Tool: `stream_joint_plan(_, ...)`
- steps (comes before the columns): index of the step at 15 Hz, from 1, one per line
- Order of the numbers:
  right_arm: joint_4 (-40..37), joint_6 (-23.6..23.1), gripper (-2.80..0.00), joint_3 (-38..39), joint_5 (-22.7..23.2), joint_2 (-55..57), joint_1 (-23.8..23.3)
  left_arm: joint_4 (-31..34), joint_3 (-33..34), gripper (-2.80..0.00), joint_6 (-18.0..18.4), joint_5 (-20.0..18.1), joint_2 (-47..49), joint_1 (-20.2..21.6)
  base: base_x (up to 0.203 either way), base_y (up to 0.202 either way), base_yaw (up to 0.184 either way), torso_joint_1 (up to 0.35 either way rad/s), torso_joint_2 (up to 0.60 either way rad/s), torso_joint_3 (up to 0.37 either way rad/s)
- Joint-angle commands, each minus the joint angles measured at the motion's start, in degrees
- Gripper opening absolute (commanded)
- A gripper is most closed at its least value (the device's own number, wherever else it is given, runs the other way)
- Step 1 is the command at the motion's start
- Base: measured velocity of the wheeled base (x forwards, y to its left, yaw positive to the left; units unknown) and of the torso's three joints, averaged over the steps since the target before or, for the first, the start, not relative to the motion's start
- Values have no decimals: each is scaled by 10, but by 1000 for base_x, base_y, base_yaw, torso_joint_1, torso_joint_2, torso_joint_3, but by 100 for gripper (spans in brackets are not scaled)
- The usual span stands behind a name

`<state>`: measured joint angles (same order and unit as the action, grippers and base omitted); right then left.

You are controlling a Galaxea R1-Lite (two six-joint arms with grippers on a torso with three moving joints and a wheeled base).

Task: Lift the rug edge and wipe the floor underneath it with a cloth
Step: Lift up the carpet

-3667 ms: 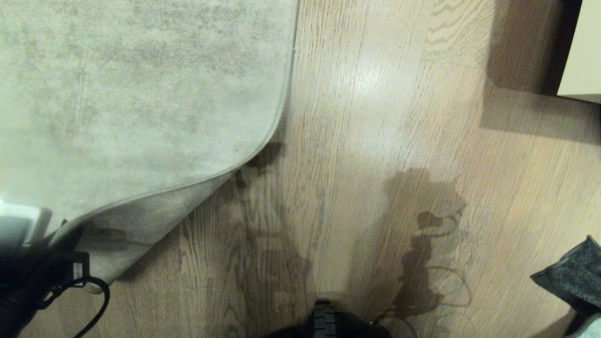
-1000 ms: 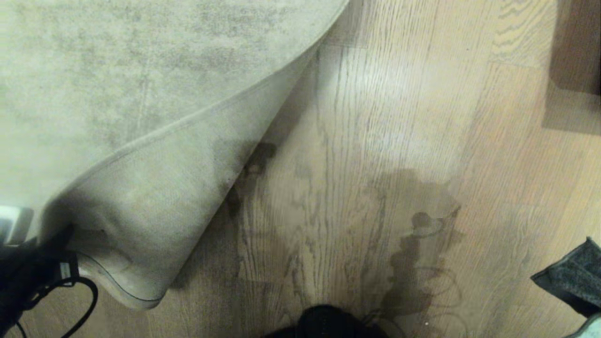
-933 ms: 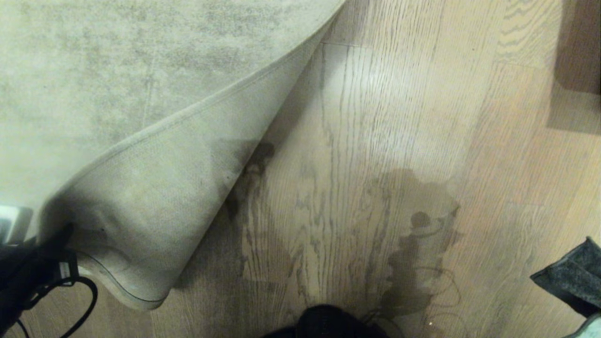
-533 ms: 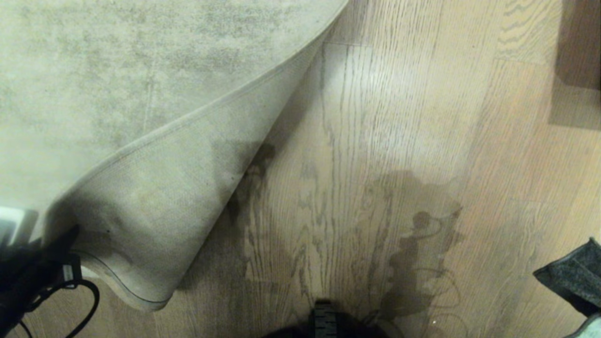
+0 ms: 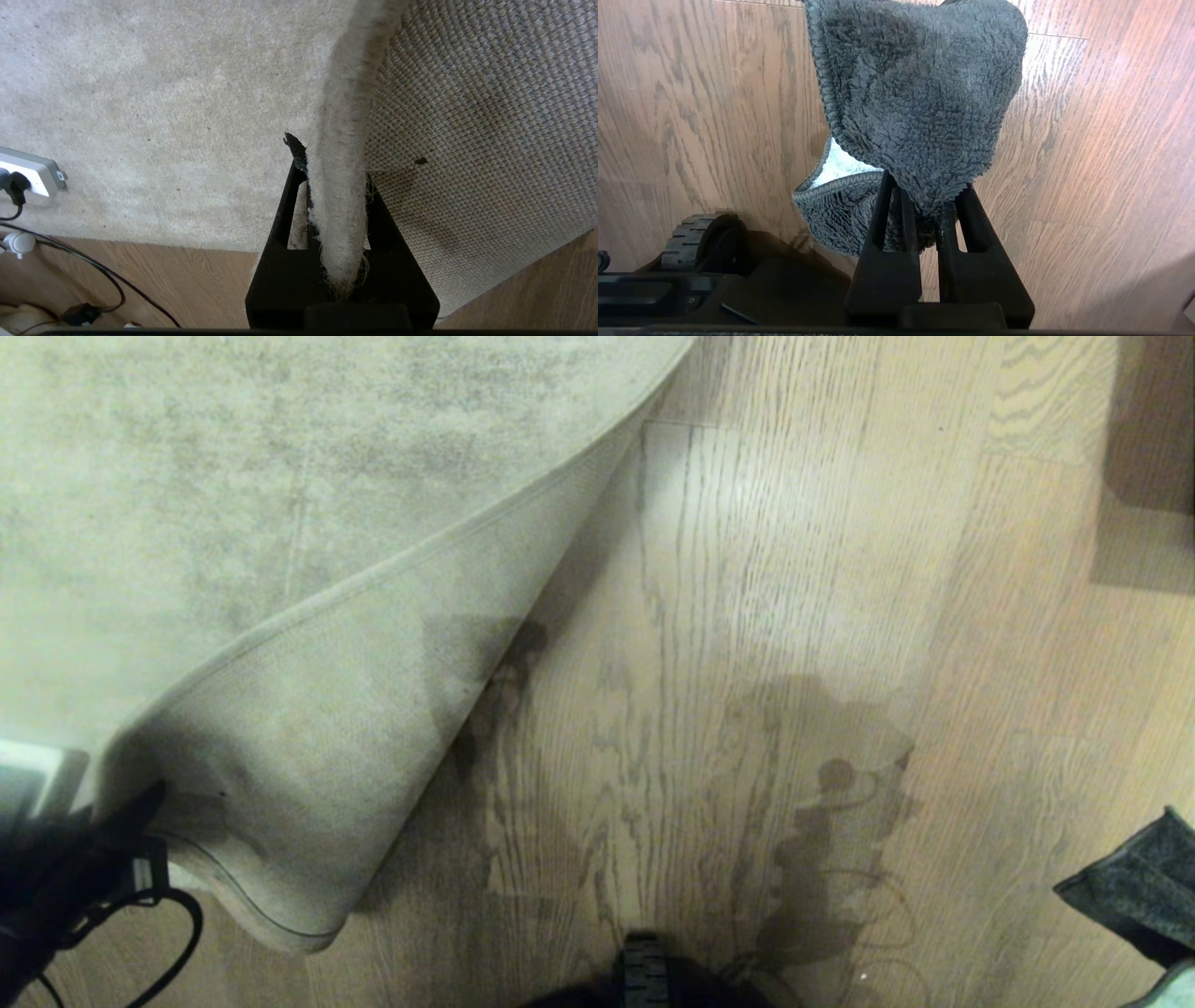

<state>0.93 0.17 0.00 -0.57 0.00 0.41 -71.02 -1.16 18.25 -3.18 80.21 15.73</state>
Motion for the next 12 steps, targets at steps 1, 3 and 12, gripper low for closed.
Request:
stream_joint_plan(1,0,0,-280,0,0,0,0,-3,3,-280,1,1,8,0,0,0,0,0,0,0)
stream_joint_plan(3,0,0,-280,0,0,0,0,-5,-2,-280,-1,2,22,1,0,0,0,0,0,0)
stream_joint_plan(12,0,0,-280,0,0,1,0,-4,-3,-280,-5,1,42,-7,0,0,0,0,0,0)
